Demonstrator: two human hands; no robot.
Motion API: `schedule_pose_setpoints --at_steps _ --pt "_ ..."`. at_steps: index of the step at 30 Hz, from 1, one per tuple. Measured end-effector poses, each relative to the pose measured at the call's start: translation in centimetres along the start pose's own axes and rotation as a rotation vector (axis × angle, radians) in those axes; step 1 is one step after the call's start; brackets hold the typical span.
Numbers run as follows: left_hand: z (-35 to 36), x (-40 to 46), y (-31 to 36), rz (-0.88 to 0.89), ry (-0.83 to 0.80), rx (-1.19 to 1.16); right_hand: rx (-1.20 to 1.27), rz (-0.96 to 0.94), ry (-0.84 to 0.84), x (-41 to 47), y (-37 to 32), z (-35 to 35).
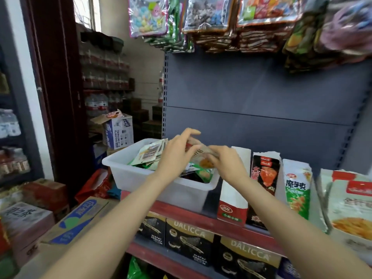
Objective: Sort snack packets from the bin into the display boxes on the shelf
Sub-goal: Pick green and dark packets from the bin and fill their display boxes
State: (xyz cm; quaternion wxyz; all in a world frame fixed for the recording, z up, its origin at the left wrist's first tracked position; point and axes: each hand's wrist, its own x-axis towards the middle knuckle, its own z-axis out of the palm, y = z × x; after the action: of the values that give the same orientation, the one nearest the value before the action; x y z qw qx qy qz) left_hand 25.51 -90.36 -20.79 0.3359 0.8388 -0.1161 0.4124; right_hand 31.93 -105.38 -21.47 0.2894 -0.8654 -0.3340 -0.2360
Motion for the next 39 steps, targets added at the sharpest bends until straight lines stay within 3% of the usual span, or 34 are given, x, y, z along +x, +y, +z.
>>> schedule_pose_setpoints --at_steps 6,11,15,19,22,28,39 --pt "3.6 0.5 3.7 -0.119 0.002 -0.105 0.471 0.199 0.192 -3.8 2.3 -7.2" --pt "7.6 0.4 9.5 -0.197 -0.321 -0.287 0.771 0.359 0.287 -8.1 5.6 -12.2" --pt "11.7 0.3 13.7 -0.166 -0.353 -0.378 0.866 0.435 0.320 -10.7 8.4 -16.0" --pt "15.4 0.9 17.2 -0.147 -0.333 -0.439 0.774 0.406 0.322 -12.9 10.7 -20.2" --pt "18.4 1.1 18.8 -0.149 -0.388 -0.398 0.800 0.367 0.453 -13.9 12.5 -23.0" --pt "21.9 0.5 18.8 0.049 -0.642 -0.152 0.903 0.362 0.598 -14.2 15.9 -25.7" --pt "21.7 -0.5 18.0 0.476 -0.555 0.060 0.950 0.496 0.457 -13.1 19.1 -23.4"
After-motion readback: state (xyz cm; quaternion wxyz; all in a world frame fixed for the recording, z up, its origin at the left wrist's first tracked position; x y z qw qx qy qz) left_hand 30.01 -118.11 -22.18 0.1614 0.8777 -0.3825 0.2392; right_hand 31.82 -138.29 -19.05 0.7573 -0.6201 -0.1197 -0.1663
